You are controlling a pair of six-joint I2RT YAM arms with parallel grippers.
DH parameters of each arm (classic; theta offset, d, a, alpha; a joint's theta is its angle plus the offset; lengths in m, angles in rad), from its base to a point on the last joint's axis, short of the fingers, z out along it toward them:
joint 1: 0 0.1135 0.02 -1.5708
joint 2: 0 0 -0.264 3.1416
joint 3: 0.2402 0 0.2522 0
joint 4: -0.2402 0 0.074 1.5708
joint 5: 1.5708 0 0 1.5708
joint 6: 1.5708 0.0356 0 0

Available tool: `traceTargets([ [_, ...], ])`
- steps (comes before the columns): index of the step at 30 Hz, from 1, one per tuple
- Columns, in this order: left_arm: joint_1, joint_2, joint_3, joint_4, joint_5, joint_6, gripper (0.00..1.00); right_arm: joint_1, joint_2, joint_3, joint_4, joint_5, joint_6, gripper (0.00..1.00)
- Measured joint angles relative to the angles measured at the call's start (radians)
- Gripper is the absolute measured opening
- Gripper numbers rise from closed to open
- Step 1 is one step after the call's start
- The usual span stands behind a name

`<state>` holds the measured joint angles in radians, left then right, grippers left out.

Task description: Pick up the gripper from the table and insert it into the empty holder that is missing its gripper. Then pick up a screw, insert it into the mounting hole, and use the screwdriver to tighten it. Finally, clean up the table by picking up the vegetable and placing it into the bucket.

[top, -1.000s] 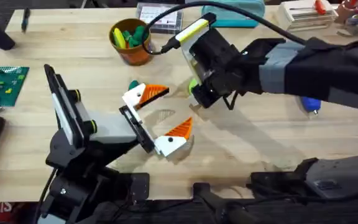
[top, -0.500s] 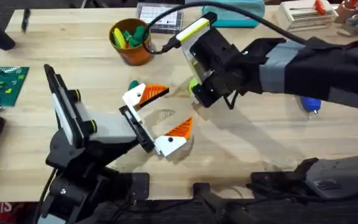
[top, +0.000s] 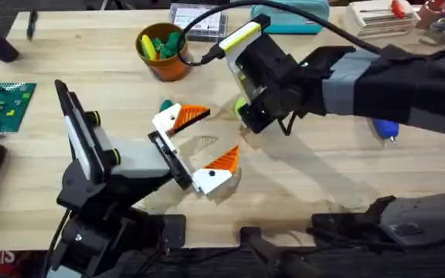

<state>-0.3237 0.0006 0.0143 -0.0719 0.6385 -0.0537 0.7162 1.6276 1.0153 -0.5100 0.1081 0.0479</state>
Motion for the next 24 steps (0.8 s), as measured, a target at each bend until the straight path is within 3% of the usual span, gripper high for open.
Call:
traceTargets([
  [8, 0.000, 0.000, 0.000, 0.000, 0.000, 0.000, 0.985, 0.000, -0.014, 0.088, -0.096, -0.001, 0.000, 0.007],
  [14, 0.000, 0.000, 0.000, 0.000, 0.000, 0.000, 0.985, 0.000, -0.099, 0.154, -0.115, -0.004, -0.005, 0.007],
  [24, 0.000, 0.000, 0.000, 0.000, 0.000, 0.000, 0.985, -0.004, -0.182, 0.165, -0.120, -0.004, -0.020, 0.007],
])
